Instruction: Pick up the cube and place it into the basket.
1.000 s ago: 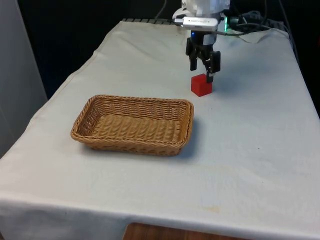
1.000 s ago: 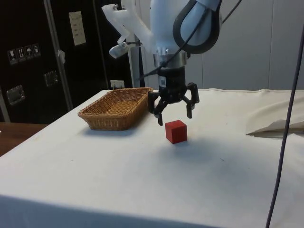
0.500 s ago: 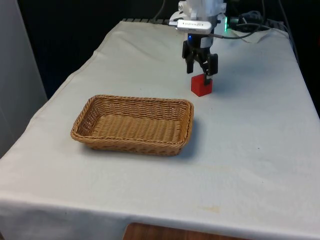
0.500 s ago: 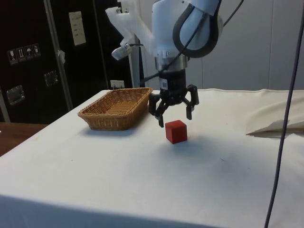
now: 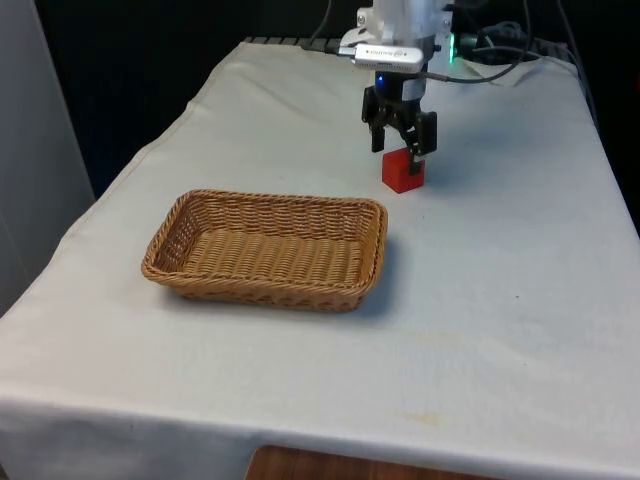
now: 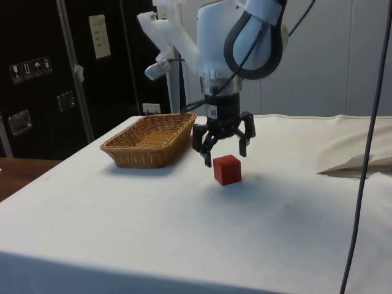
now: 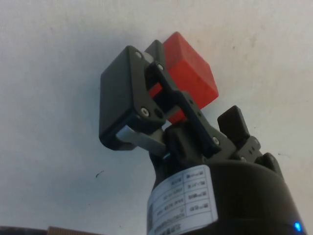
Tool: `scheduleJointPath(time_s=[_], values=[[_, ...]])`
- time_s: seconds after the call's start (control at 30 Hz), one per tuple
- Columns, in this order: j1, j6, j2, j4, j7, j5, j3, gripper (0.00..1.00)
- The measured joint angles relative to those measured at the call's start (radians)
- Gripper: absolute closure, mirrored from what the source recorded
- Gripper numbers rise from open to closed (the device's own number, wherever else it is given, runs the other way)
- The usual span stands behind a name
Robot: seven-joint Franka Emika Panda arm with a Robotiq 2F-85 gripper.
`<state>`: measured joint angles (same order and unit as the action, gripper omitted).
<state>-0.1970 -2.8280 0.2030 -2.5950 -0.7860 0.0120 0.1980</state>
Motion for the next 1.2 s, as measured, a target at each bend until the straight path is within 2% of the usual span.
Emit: scheduleJointPath(time_s=[0.73,1.2], values=[[0.000,0.000,0.021,-0.011,0.000,0.002,-0.018,0.00],[0.000,0.000,0.061,0.026,0.000,0.003,-0.020,0.00]])
